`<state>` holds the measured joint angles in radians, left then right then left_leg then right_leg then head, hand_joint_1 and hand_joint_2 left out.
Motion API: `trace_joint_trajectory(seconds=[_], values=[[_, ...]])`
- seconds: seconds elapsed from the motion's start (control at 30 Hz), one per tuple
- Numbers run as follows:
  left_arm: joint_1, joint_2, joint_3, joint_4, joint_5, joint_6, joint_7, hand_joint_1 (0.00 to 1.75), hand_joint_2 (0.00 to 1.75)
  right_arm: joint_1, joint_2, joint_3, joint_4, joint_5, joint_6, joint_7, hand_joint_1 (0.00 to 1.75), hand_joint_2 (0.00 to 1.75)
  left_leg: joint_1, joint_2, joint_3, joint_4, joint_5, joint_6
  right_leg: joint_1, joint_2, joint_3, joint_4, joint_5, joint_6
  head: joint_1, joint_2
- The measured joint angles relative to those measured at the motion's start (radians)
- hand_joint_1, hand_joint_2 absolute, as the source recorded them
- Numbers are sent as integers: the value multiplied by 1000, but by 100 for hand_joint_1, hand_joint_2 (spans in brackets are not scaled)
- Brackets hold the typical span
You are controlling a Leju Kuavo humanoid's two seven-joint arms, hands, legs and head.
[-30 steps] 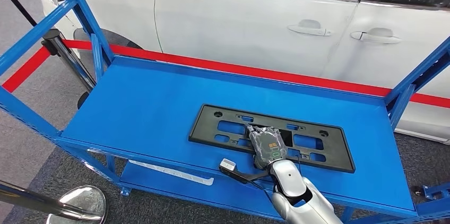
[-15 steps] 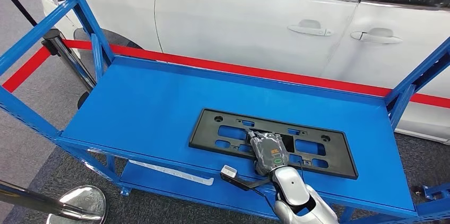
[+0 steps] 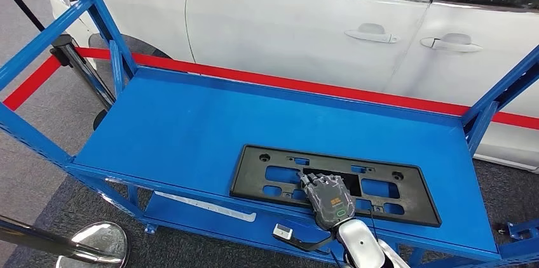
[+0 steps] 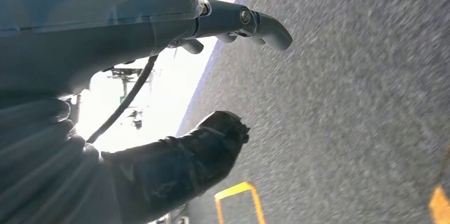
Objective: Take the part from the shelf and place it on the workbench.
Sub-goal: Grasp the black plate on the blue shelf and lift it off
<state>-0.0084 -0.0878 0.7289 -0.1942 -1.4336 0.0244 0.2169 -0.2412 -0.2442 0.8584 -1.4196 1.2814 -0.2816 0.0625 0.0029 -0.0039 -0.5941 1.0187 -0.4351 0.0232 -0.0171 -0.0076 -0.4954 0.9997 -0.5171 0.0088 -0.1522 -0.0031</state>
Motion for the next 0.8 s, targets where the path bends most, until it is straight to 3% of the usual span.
trace_joint_trajectory(seconds=[0.13, 0.23, 0.47, 0.6, 0.63, 0.7, 0.77, 0.8], values=[[1, -11, 0, 0, -1, -52, 13, 0, 175, 24, -41, 6, -77, 199, -145, 44, 175, 175, -2, 0, -3, 0, 0, 0, -2, 1, -2, 0, 1, 1, 0, 0], [0, -22, 0, 0, -1, -62, 29, 0, 175, 3, -79, 20, -137, 217, -223, 99, 175, 175, -4, 0, -5, 1, -1, 1, -4, 2, -4, 0, 2, 3, 0, 0], [-3, -32, -1, 0, -2, -59, 55, 0, 175, -148, -178, 131, -229, 217, -264, 274, 175, 175, -12, 0, -7, 5, -4, 7, -9, 2, -6, -1, 2, 9, 0, 0], [-4, -33, -1, 0, -2, -57, 64, 0, 175, -214, -207, 216, -247, 217, -263, 363, 175, 175, -12, 1, -9, 3, 2, 21, -13, 2, -5, -1, 3, 22, 0, 0], [-5, -34, -1, 0, -2, -57, 65, 0, 175, -233, -213, 238, -250, 217, -262, 390, 175, 175, -10, 2, -7, -4, 6, 26, -14, 2, -9, 9, -8, 23, 0, 0], [-7, -37, -1, 0, -2, -56, 68, 0, 175, -268, -222, 283, -252, 218, -259, 437, 175, 175, -5, 4, -6, -15, 14, 35, -13, 4, -39, 80, -60, 23, 0, 0], [-8, -38, -1, 0, -2, -56, 69, 0, 175, -292, -228, 331, -252, 218, -251, 468, 175, 175, -7, 4, -11, -14, 16, 38, -11, 5, -101, 217, -128, 22, 0, 0], [-8, -39, -1, 0, -2, -57, 69, 0, 175, -300, -230, 353, -252, 218, -246, 480, 175, 175, -8, 3, -14, -12, 17, 38, -11, 5, -126, 272, -145, 22, 0, 0]])
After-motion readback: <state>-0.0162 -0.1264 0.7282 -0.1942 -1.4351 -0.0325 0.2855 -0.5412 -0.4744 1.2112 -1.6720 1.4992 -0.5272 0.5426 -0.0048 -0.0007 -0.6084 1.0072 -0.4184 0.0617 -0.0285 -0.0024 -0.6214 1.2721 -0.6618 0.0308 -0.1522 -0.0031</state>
